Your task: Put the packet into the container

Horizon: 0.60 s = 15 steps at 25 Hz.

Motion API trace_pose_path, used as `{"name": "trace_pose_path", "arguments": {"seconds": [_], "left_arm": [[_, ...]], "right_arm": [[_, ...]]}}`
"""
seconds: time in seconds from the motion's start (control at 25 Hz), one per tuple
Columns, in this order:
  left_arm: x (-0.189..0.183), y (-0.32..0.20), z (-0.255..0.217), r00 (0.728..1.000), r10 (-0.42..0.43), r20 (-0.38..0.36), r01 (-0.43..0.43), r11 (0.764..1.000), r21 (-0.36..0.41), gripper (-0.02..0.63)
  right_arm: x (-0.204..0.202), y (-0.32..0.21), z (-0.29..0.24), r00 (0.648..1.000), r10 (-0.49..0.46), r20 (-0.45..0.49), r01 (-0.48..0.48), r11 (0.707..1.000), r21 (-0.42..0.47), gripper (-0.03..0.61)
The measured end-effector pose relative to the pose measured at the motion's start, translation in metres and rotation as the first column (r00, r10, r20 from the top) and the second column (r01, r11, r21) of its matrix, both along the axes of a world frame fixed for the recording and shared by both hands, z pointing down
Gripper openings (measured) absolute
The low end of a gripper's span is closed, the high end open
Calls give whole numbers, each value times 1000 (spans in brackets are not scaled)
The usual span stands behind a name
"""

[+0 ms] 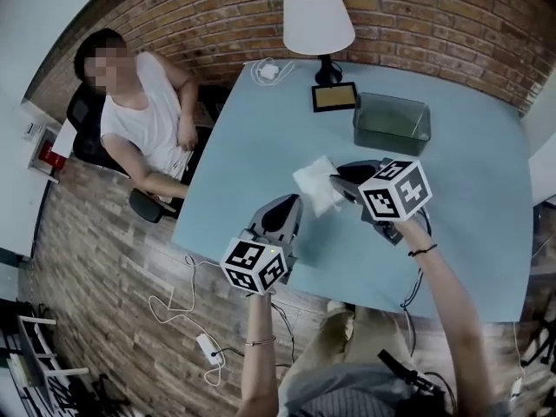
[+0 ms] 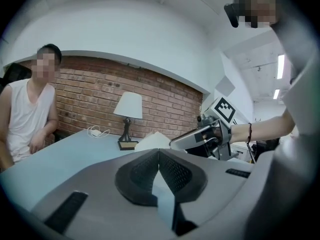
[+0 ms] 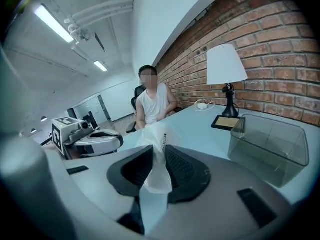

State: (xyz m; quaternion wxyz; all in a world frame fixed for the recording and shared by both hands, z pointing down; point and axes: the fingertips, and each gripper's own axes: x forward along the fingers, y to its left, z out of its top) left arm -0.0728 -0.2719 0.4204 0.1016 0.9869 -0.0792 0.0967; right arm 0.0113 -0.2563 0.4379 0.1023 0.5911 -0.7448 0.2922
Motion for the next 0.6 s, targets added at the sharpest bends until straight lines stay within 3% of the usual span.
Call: {"name": "trace_pose_path", "arguments": {"seconds": [0.6], "left_arm": [[115, 31, -23, 991, 133, -28, -133, 991, 21, 9]], "right_arm": [[106, 37, -30, 997, 22, -69, -21, 1000, 13, 87]]}}
